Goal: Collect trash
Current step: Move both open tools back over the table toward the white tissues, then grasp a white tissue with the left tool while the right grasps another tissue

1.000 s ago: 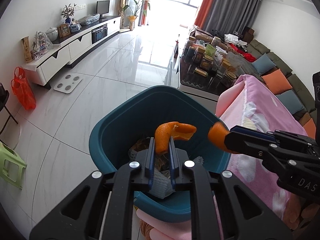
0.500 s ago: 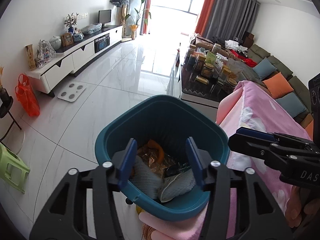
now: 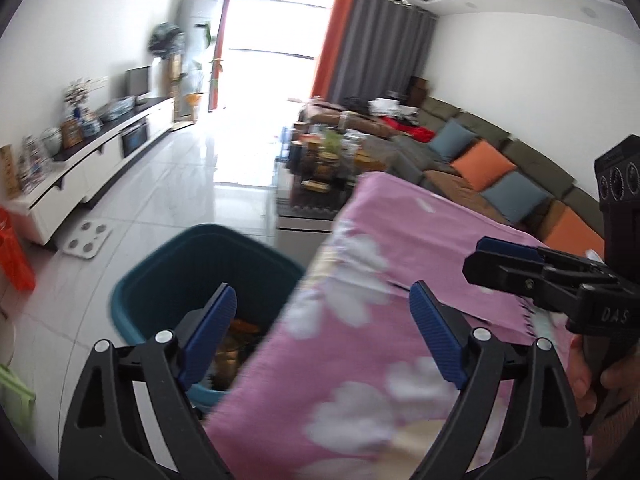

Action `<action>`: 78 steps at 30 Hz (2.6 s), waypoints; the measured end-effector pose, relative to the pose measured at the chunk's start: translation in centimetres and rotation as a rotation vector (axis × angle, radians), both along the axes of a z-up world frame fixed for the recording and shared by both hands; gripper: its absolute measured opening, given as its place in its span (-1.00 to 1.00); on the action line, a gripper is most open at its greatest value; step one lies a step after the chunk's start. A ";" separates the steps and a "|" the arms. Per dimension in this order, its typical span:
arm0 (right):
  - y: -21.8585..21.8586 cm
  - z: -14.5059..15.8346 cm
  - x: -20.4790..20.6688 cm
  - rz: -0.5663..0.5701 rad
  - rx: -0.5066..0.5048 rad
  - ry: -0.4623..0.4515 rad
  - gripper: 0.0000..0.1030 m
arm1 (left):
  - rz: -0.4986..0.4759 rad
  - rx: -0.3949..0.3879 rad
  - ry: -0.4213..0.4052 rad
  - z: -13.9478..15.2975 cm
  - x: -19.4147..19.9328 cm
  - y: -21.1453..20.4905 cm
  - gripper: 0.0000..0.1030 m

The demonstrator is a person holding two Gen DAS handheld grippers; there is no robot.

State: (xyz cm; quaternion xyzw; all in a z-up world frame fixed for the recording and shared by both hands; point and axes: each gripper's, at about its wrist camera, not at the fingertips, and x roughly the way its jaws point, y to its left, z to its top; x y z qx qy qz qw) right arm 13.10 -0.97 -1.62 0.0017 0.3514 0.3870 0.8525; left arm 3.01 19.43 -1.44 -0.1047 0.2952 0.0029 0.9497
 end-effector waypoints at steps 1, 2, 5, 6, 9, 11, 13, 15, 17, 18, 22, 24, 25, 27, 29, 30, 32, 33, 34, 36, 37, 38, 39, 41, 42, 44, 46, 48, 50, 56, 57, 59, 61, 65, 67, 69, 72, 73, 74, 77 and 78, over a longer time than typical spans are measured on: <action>-1.7 0.1 -0.2 -0.033 -0.003 -0.003 0.23 | -0.033 0.004 -0.002 0.1 0.2 -1.1 0.73; -3.1 0.2 -0.3 -0.060 -0.005 -0.005 0.23 | -0.076 0.008 -0.004 0.2 0.4 -2.6 0.74; -7.3 0.1 -0.7 -0.148 -0.014 -0.009 0.23 | -0.176 0.012 0.006 0.3 1.4 -6.1 0.74; -8.4 0.0 -0.4 -0.172 -0.017 -0.007 0.23 | -0.204 0.016 0.011 0.2 1.7 -7.2 0.74; -12.3 -0.4 -0.6 -0.259 -0.030 -0.003 0.23 | -0.283 0.008 0.026 -0.1 2.5 -10.0 0.74; -14.8 -0.7 -0.4 -0.316 -0.032 0.006 0.23 | -0.322 -0.002 0.045 -0.3 3.4 -11.6 0.73; -16.7 -1.0 0.0 -0.372 -0.038 0.013 0.23 | -0.354 -0.005 0.072 -0.8 4.5 -13.1 0.71; -18.6 -1.4 0.4 -0.421 -0.042 0.019 0.23 | -0.385 -0.014 0.097 -1.2 5.5 -14.2 0.67; -20.0 -1.7 1.0 -0.460 -0.049 0.024 0.23 | -0.416 -0.020 0.126 -1.8 6.5 -15.5 0.62; -20.8 -1.9 1.3 -0.477 -0.047 0.032 0.24 | -0.425 -0.019 0.139 -2.1 7.0 -16.1 0.59; -22.3 -2.8 2.7 -0.518 -0.056 0.051 0.23 | -0.471 -0.008 0.180 -2.9 8.2 -18.6 0.51; -22.5 -3.3 3.6 -0.528 -0.068 0.062 0.23 | -0.487 -0.012 0.210 -3.3 9.2 -19.6 0.42; -22.5 -3.5 4.0 -0.526 -0.073 0.067 0.23 | -0.497 -0.019 0.224 -3.5 9.6 -20.0 0.41; -22.4 -4.0 4.9 -0.523 -0.081 0.074 0.23 | -0.514 -0.023 0.239 -3.7 10.4 -20.9 0.37; -22.5 -4.3 5.6 -0.519 -0.084 0.085 0.23 | -0.527 -0.023 0.253 -3.9 11.1 -21.7 0.35; -22.4 -4.6 6.0 -0.515 -0.087 0.091 0.23 | -0.532 -0.027 0.261 -4.0 11.4 -22.0 0.33; -22.3 -5.0 6.7 -0.507 -0.100 0.100 0.23 | -0.542 -0.037 0.281 -4.3 12.1 -22.5 0.23; -22.2 -5.1 6.8 -0.505 -0.107 0.106 0.18 | -0.546 -0.041 0.296 -4.6 12.6 -22.8 0.12; -22.2 -5.5 7.2 -0.497 -0.112 0.123 0.12 | -0.550 -0.050 0.314 -4.9 13.1 -23.0 0.05; -22.5 -6.1 7.6 -0.496 -0.117 0.157 -0.36 | -0.559 -0.071 0.343 -5.5 13.8 -23.2 -0.39; -22.7 -6.4 7.6 -0.496 -0.117 0.173 -0.47 | -0.564 -0.079 0.349 -5.6 14.1 -23.2 -0.48; -22.9 -6.5 7.5 -0.497 -0.111 0.183 -0.57 | -0.571 -0.088 0.352 -5.7 14.1 -23.2 -0.60; -23.3 -6.5 7.3 -0.500 -0.100 0.184 -0.62 | -0.579 -0.093 0.351 -5.8 14.1 -23.2 -0.74; -24.1 -6.3 6.8 -0.510 -0.089 0.175 -0.68 | -0.585 -0.094 0.338 -5.9 13.7 -23.1 -0.80; -24.6 -6.1 6.4 -0.518 -0.073 0.170 -0.69 | -0.587 -0.098 0.338 -5.9 13.6 -23.0 -0.82; -25.7 -5.6 5.8 -0.532 -0.033 0.169 -0.69 | -0.596 -0.100 0.328 -5.8 13.0 -22.7 -0.83; -26.6 -5.0 5.0 -0.547 -0.005 0.159 -0.69 | -0.602 -0.110 0.319 -5.7 12.6 -22.4 -0.83; -27.2 -4.6 4.1 -0.551 0.017 0.155 -0.69 | -0.608 -0.126 0.306 -5.4 11.9 -21.7 -0.83; -27.4 -4.4 3.3 -0.545 0.028 0.147 -0.69 | -0.604 -0.132 0.300 -5.2 11.5 -21.1 -0.83; -27.0 -4.2 1.3 -0.522 0.067 0.133 -0.69 | -0.569 -0.129 0.264 -4.4 9.5 -19.0 -0.83; -26.8 -4.2 1.1 -0.517 0.074 0.131 -0.69 | -0.560 -0.127 0.259 -4.3 9.2 -18.7 -0.83; -26.1 -4.1 0.4 -0.509 0.076 0.118 -0.69 | -0.535 -0.118 0.248 -4.0 8.5 -18.0 -0.83; -25.4 -4.0 -0.2 -0.491 0.085 0.110 -0.69 | -0.518 -0.112 0.240 -3.7 7.9 -17.3 -0.83; -23.9 -3.7 -1.1 -0.452 0.095 0.095 -0.68 | -0.479 -0.093 0.222 -3.2 6.7 -15.9 -0.83; -23.0 -3.6 -1.5 -0.430 0.094 0.087 -0.69 | -0.461 -0.087 0.216 -3.1 6.0 -15.1 -0.83; -22.2 -3.4 -1.9 -0.418 0.087 0.078 -0.68 | -0.444 -0.079 0.211 -3.0 5.3 -14.5 -0.83; -21.1 -3.2 -2.2 -0.396 0.097 0.068 -0.68 | -0.423 -0.075 0.205 -2.9 4.5 -13.5 -0.83; -20.8 -3.2 -2.4 -0.390 0.100 0.063 -0.68 | -0.416 -0.076 0.205 -2.9 4.3 -13.2 -0.83; -20.4 -3.1 -2.5 -0.384 0.102 0.061 -0.68 | -0.406 -0.071 0.202 -2.8 4.0 -12.9 -0.83; -19.7 -3.3 -2.8 -0.369 0.110 0.064 -0.68 | -0.387 -0.070 0.200 -2.8 3.3 -12.1 -0.83; -19.5 -3.4 -2.9 -0.365 0.113 0.067 -0.68 | -0.380 -0.067 0.199 -2.8 3.0 -11.8 -0.83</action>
